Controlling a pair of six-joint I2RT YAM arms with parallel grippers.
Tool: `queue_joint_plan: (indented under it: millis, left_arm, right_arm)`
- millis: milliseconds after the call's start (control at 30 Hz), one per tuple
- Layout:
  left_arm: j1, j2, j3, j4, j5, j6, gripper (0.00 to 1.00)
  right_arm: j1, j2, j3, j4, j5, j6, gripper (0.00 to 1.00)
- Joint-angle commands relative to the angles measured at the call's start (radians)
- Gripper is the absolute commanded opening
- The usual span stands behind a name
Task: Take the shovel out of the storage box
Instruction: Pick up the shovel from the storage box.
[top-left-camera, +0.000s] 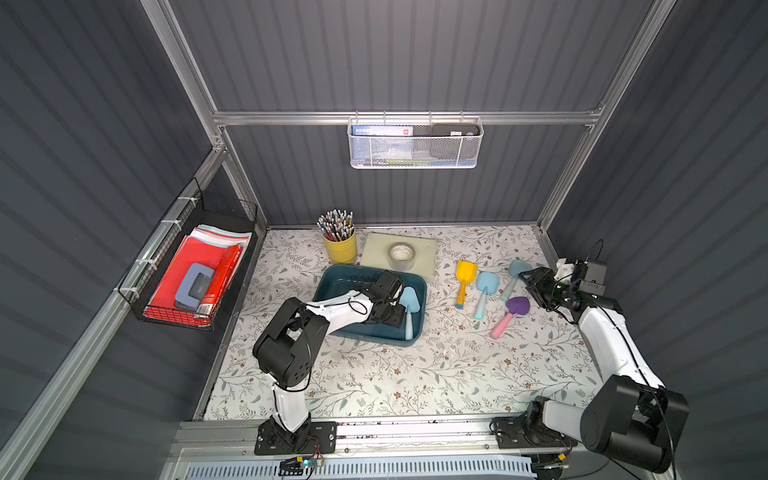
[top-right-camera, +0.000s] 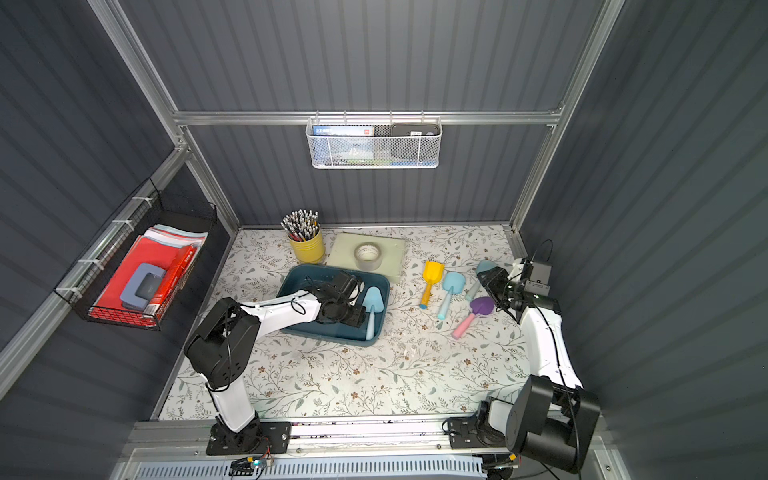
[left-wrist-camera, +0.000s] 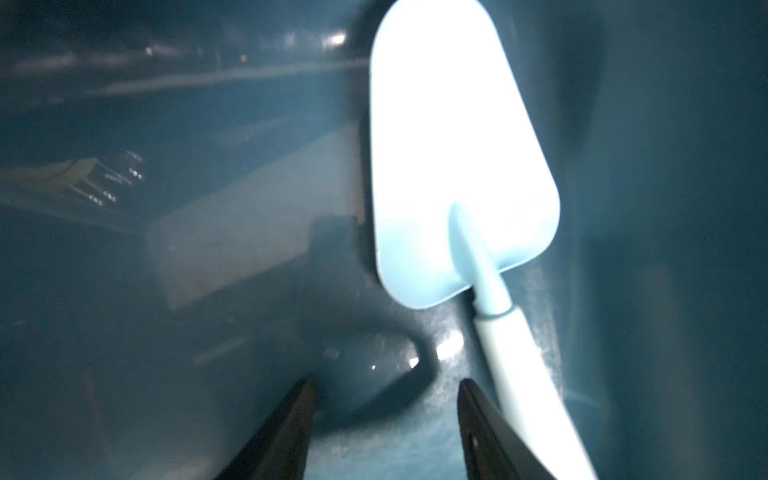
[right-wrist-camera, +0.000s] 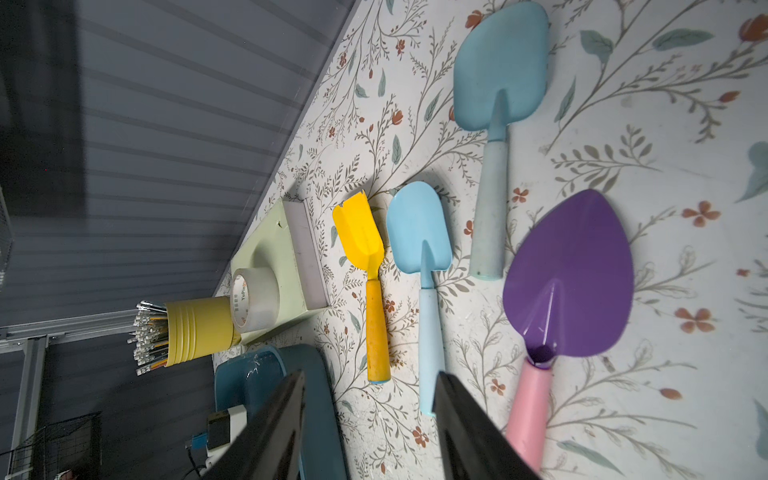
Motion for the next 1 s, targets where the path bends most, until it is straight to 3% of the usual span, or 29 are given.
queue_joint_plan:
  millis: [0, 333, 567, 733, 967]
  left_arm:
    - [-0.003, 0.018, 0.043, 0.011, 0.008, 0.015, 0.58]
    - [-0.003, -0.006, 0.089, 0.028, -0.036, -0.002, 0.58]
    - [0.005, -0.021, 0.026, 0.232, 0.115, 0.039, 0.58]
    - [0.101, -0.038, -0.032, 0.317, 0.263, 0.063, 0.58]
    - [0.184, -0.033, -0.049, 0.299, 0.281, 0.119, 0.58]
  right_arm:
    - [0.003, -0.006, -0.022, 0.001, -0.01, -0.015, 0.55]
    - [0.003, 0.012, -0.057, 0.028, -0.041, -0.006, 0.55]
    - [0.003, 0.013, -0.06, 0.023, -0.047, -0.016, 0.55]
    - [0.003, 0.002, -0.072, 0.024, -0.047, -0.018, 0.55]
    - [0.003, 0.002, -0.088, 0.027, -0.051, -0.02, 0.55]
